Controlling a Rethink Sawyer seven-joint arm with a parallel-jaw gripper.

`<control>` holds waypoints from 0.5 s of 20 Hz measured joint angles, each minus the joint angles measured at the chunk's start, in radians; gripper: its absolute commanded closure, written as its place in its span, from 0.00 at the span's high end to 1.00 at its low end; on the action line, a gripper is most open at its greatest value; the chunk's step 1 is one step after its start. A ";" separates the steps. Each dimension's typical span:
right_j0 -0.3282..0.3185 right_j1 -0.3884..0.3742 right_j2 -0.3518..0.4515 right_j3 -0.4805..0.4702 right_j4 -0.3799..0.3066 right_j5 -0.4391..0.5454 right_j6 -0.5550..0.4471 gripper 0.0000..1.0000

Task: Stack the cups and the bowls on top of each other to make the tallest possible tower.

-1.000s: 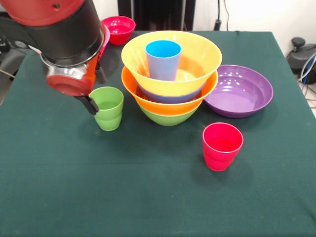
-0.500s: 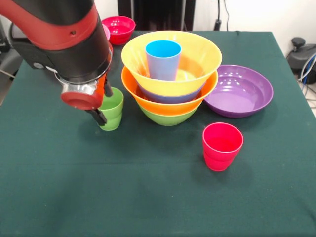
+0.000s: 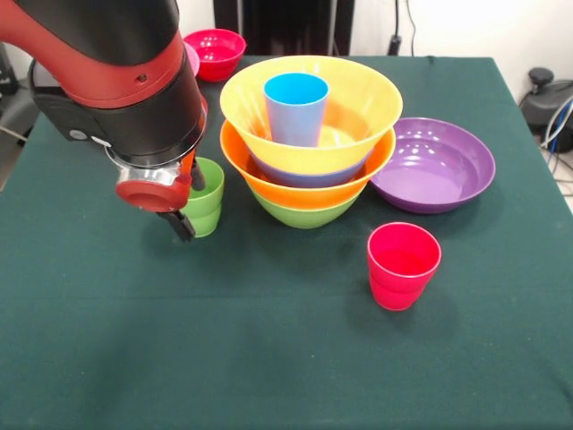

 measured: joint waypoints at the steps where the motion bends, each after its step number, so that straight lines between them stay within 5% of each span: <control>1: 0.000 0.000 -0.002 0.000 0.000 0.000 0.000 1.00; 10: 0.003 0.000 -0.023 0.000 0.000 0.000 0.000 1.00</control>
